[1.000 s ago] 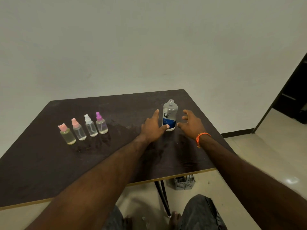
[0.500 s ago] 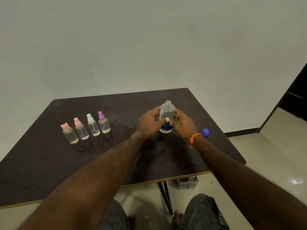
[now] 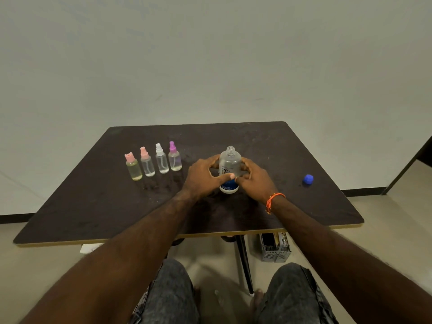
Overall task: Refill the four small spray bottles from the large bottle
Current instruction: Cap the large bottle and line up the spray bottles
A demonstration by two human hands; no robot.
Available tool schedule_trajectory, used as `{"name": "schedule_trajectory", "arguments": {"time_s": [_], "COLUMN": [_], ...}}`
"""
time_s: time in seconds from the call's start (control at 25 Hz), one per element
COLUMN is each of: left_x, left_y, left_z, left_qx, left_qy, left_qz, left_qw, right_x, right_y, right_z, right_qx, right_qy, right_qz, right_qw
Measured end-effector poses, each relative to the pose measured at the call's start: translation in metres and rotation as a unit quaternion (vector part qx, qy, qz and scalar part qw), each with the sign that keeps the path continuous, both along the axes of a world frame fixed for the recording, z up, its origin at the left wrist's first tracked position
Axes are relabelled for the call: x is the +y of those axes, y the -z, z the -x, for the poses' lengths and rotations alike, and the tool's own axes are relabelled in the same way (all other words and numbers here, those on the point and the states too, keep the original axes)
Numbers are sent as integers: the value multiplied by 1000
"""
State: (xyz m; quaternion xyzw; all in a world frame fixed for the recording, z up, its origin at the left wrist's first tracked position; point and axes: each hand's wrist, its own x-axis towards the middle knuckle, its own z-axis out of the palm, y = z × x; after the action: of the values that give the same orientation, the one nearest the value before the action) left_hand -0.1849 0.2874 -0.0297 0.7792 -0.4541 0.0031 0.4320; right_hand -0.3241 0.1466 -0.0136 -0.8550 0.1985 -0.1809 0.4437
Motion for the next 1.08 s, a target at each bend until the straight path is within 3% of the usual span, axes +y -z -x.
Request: {"name": "schedule_trajectory", "arguments": {"time_s": [0.24,0.44,0.56,0.68,0.92,1.08], "left_x": [-4,-9,-13,-14,-13,-11], "left_y": [9,12,15,20,19,16], "left_z": [7,6,5,5,3,5], "left_qx": [31,53,46,31,30,37], "left_qy": [1,15,16,11,22,19], "left_qz": [-12,-4,3,11,18,7], "left_qw": [999,998,999,999,999,999], "right_x": [-17,-87,-130,-151,-147,-105], "right_y": [4,4,6,16,26,-3], "right_z": [7,44,70,85,83,50], "right_qx": [59,121,177,223,204,116], "right_qy": [18,187,261,252,259,205], "right_qz": [35,207,204,185,188,194], "right_qw": [997,953,927,923,925,952]}}
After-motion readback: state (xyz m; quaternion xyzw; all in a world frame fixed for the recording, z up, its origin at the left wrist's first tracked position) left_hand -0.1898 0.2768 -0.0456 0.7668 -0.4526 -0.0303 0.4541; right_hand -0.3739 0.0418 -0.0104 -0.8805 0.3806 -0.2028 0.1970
